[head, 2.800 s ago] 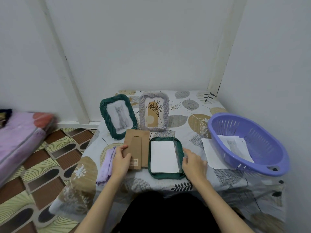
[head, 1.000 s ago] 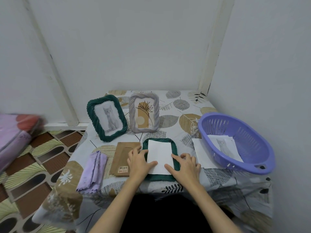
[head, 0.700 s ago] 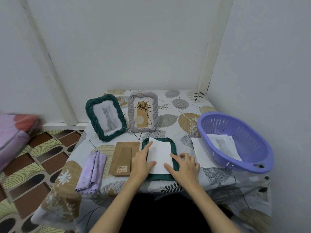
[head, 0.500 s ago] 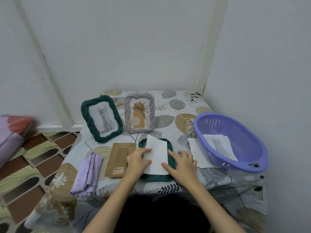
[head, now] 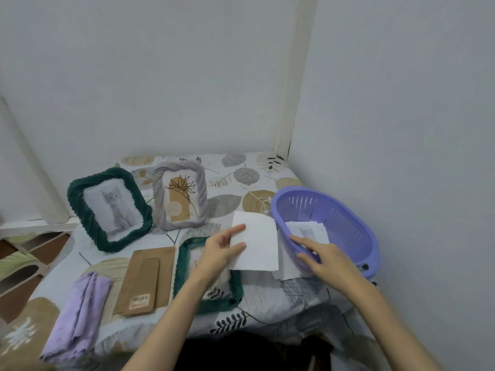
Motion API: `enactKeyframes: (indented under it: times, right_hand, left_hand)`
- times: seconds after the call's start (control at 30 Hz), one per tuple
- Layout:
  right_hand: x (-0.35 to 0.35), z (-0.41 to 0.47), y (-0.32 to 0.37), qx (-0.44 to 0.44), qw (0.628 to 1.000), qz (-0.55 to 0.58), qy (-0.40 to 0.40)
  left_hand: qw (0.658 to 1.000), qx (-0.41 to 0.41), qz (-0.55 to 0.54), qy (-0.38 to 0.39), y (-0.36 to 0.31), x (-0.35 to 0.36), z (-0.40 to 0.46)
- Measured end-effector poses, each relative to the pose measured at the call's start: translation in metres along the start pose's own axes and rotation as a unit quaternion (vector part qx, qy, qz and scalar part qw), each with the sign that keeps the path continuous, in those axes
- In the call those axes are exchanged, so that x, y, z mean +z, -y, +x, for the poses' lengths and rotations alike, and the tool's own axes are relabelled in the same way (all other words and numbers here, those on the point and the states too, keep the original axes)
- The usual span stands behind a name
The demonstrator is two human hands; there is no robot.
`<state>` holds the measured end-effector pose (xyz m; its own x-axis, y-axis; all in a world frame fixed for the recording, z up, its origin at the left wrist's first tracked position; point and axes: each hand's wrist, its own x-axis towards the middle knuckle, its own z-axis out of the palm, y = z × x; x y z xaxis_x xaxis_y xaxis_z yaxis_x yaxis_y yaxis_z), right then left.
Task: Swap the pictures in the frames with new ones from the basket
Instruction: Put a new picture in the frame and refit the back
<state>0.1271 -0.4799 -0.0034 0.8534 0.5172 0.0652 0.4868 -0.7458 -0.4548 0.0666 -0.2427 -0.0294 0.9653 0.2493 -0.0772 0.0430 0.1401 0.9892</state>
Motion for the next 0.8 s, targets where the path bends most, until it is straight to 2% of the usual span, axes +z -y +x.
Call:
enactKeyframes:
  times: [0.07,0.17,0.3,0.4,0.43,0.47,0.53,0.57,0.63,0.7,0.73,0.77,0.8]
  right_hand:
    - [-0.008,0.004,-0.006,-0.010,0.998,0.033,-0.055]
    - [-0.022,0.010,-0.016,-0.015,0.987,0.113,-0.113]
    - [-0.026,0.016,-0.025,-0.022,0.983,0.136,-0.118]
    - [-0.026,0.019,-0.030,-0.016,0.983,0.145,-0.115]
    - [-0.026,0.019,-0.030,-0.017,0.982,0.146,-0.115]
    - [-0.026,0.018,-0.029,-0.020,0.982,0.147,-0.119]
    - [-0.025,0.016,-0.026,-0.030,0.980,0.151,-0.126]
    - [-0.023,0.015,-0.024,-0.033,0.980,0.151,-0.124]
    - [-0.017,0.013,-0.021,-0.044,0.985,0.120,-0.113]
    - [-0.008,0.009,-0.014,-0.050,0.992,0.074,-0.090]
    - [-0.003,0.006,-0.010,-0.053,0.995,0.048,-0.075]
    - [0.001,0.004,-0.006,-0.056,0.996,0.021,-0.059]
    - [0.004,0.003,-0.002,-0.058,0.997,-0.007,-0.045]
  left_hand:
    - [1.000,-0.011,0.027,-0.003,0.008,0.010,0.010]
    - [0.991,-0.030,0.131,-0.026,0.024,0.021,0.025]
    - [0.982,-0.050,0.183,-0.014,0.040,0.037,0.041]
    - [0.975,-0.051,0.213,0.036,0.046,0.053,0.050]
    - [0.965,-0.040,0.253,0.054,0.050,0.057,0.053]
    - [0.941,-0.022,0.329,0.069,0.054,0.061,0.055]
    - [0.849,0.024,0.522,0.074,0.058,0.067,0.056]
    - [0.810,0.039,0.581,0.072,0.059,0.070,0.056]
    - [0.785,0.037,0.615,0.061,0.061,0.074,0.056]
    - [0.786,0.035,0.615,0.056,0.062,0.074,0.059]
    - [0.806,0.045,0.589,0.041,0.061,0.074,0.061]
    - [0.850,0.059,0.523,0.014,0.058,0.075,0.062]
    - [0.909,0.062,0.411,-0.020,0.051,0.076,0.062]
